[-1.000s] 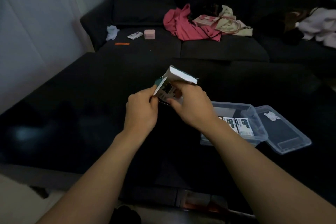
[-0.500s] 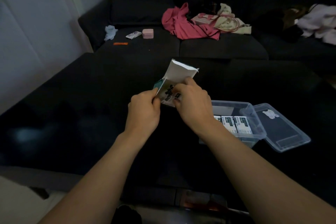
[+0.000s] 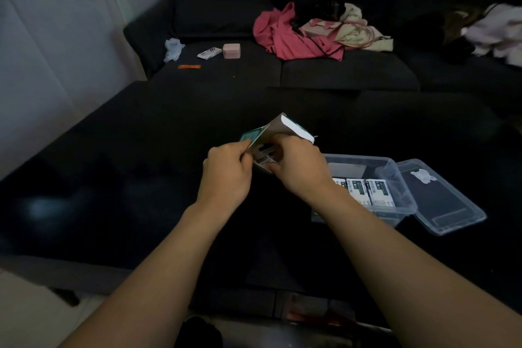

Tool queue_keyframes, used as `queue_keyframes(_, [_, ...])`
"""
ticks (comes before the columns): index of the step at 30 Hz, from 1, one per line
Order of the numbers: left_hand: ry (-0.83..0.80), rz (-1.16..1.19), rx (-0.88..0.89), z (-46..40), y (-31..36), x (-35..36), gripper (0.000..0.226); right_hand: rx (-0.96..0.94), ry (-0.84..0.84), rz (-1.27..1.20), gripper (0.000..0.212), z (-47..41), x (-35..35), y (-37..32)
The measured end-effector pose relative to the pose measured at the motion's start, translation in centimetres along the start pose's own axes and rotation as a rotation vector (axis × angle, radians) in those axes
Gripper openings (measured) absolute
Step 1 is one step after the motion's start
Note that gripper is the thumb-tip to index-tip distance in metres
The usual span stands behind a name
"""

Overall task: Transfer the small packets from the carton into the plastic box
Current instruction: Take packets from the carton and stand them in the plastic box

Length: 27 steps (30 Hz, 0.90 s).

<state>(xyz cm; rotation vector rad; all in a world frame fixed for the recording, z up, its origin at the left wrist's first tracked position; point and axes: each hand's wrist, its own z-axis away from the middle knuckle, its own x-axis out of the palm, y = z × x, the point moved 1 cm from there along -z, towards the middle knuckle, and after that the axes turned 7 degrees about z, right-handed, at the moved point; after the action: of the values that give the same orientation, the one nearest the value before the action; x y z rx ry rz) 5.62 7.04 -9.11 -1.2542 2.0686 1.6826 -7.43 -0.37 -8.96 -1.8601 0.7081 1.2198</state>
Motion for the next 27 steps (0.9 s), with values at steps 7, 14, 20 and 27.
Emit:
queue_keyframes(7, [-0.042,-0.011,0.002,0.0,-0.1,-0.1,0.024,-0.045,-0.032,0.021,0.038,0.0,0.3,-0.2])
queue_keyframes(14, [-0.08,-0.043,-0.057,0.0,-0.2,0.1,0.022,-0.004,-0.083,0.051,0.015,-0.2,0.7,0.4])
queue_keyframes(20, [-0.087,-0.08,-0.184,-0.5,-0.9,0.1,0.029,0.04,-0.046,-0.317,0.008,-0.6,-1.9,1.4])
queue_keyframes(27, [0.135,-0.049,-0.23,-0.8,-0.5,-0.1,0.023,0.216,-0.122,-0.86,0.007,1.0,-7.0,6.5])
